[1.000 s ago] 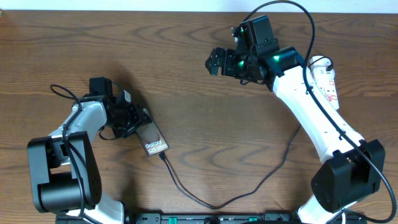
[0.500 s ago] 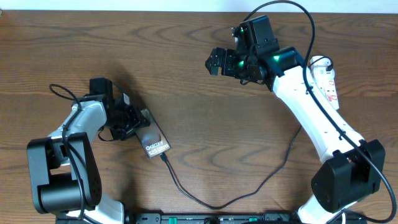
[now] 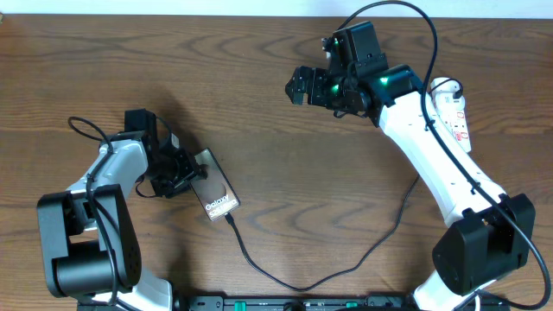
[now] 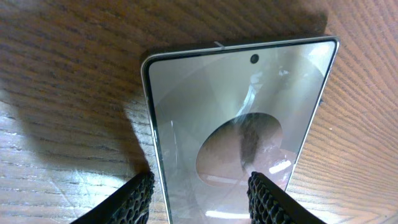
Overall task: Plug charger to phone and switch on socket
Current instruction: 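Lay the phone flat on the table and open the left gripper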
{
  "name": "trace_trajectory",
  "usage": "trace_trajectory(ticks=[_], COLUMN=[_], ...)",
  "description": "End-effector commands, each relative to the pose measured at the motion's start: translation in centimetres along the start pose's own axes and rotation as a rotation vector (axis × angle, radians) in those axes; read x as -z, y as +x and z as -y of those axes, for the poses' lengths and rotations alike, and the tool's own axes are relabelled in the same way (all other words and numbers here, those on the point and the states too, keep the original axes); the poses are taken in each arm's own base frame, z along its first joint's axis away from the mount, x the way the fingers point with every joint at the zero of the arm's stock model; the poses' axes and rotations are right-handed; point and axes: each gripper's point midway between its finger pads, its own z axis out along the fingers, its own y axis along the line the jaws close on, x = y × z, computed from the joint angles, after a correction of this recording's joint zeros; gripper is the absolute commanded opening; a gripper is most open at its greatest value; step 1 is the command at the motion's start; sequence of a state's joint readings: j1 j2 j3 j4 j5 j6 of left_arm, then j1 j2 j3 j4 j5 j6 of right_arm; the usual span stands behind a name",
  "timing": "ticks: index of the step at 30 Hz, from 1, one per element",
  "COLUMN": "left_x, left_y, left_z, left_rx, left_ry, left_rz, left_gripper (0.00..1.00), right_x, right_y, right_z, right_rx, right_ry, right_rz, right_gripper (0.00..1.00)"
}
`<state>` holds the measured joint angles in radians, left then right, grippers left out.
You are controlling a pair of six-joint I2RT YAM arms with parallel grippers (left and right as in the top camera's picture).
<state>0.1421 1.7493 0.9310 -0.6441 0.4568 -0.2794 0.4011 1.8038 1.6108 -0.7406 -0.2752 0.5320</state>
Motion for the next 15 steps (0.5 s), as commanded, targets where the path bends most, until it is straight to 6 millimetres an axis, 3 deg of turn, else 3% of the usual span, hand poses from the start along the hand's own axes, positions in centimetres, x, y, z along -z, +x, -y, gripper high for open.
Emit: trace_trajectory(ticks=[1,10,11,12,15], left_x=[-1.5,-1.5,-1.5,-1.6,-1.3], left_y=[1.5,1.7,1.6,1.2,0.5], left_z=[-3.4,-3.4,-3.4,-3.3,-2.9], left_rx=[0.020,0.023,0.022,0.016,0.006], left_ry=[-0.136,-0.139,-0.138,-0.132,-0.123], left_rz=[-0.052,-0.061,-0.058,-0.043,-0.019], left_gripper=[0.52,0.52,0.56,0.88,0.89], right_x=[0.5,0.5,0.5,0.5,0.5], right_y=[-0.4,-0.4,-0.4,-0.4,-0.4], right_z=[-0.2,-0.2,-0.2,-0.2,-0.2], right_rx=[0.020,0.020,0.020,0.020,0.020], right_ry=[0.001,0.001,0.001,0.001,0.001], right_rz=[0.014,0.014,0.014,0.015,0.015], right_gripper=[0.99,0.99,0.99,0.99,0.99])
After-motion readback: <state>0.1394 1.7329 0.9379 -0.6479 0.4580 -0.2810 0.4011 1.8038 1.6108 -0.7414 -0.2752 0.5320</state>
